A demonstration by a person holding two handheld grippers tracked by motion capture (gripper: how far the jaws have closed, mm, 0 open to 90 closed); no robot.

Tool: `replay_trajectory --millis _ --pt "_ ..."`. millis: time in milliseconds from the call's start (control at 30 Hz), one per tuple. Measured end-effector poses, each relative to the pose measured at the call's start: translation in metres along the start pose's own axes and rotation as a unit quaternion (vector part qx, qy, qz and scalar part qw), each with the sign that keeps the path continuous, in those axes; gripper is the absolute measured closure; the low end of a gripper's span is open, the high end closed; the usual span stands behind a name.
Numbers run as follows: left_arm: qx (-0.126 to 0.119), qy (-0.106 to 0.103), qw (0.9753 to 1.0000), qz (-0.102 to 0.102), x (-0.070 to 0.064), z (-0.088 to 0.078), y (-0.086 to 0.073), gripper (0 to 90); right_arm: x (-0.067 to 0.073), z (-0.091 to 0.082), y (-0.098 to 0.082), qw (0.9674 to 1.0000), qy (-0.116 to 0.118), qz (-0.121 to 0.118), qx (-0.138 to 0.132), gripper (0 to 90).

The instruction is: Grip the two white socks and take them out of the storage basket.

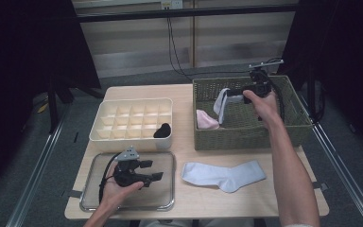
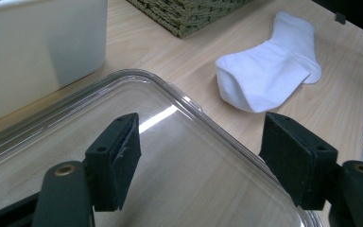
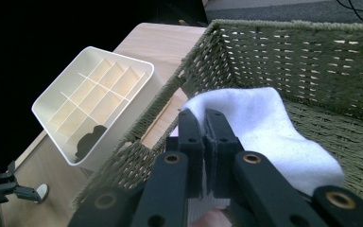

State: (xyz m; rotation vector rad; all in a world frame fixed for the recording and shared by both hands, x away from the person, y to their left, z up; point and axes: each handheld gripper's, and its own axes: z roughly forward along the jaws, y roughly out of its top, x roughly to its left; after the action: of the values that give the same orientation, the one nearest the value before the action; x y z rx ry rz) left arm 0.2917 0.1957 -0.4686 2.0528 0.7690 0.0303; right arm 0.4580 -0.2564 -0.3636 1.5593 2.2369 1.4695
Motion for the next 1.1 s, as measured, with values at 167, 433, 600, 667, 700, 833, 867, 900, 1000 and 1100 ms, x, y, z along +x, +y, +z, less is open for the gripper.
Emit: replay_trajectory --millis 167,433,600,667,700,833,867,900,1000,1100 --pt "-0.001 0.001 1.0000 -0.001 0.000 0.001 0.000 28.7 0.005 -0.005 0.001 1.0000 0.003 0.000 -0.008 86.8" --pt "0.004 -0.002 1.0000 -0.001 -0.002 0.008 0.002 28.6 0.012 -0.014 0.004 0.9996 0.010 -0.005 -0.025 86.8" --pt "0.004 -0.005 1.0000 0.002 -0.003 0.008 0.002 30.4 0.015 -0.024 0.004 0.9994 0.011 -0.007 -0.033 86.8" --pt "0.002 -0.005 1.0000 0.001 -0.003 0.009 0.002 30.3 0.016 -0.027 0.004 0.9991 0.016 -0.004 -0.038 86.8" --pt "0.004 -0.003 1.0000 0.001 -0.003 0.009 0.002 30.3 0.017 -0.029 0.004 0.9990 0.020 -0.005 -0.039 86.8" --pt "0.005 -0.004 1.0000 -0.002 -0.004 0.010 0.003 32.3 0.021 -0.036 0.004 0.9987 0.023 -0.005 -0.046 86.8" --pt "0.005 -0.005 1.0000 -0.003 -0.005 0.011 0.003 36.4 0.022 -0.037 0.004 0.9986 0.024 -0.006 -0.048 86.8" --pt "0.006 -0.001 1.0000 -0.001 -0.006 0.011 0.003 36.6 0.023 -0.039 0.004 0.9984 0.024 -0.008 -0.050 86.8" --pt "0.006 0.001 1.0000 -0.001 -0.008 0.012 0.004 36.7 0.028 -0.044 0.002 0.9978 0.029 -0.011 -0.059 86.8" --pt "0.006 0.004 1.0000 -0.002 -0.008 0.013 0.004 36.7 0.032 -0.049 0.002 0.9970 0.034 -0.013 -0.068 86.8"
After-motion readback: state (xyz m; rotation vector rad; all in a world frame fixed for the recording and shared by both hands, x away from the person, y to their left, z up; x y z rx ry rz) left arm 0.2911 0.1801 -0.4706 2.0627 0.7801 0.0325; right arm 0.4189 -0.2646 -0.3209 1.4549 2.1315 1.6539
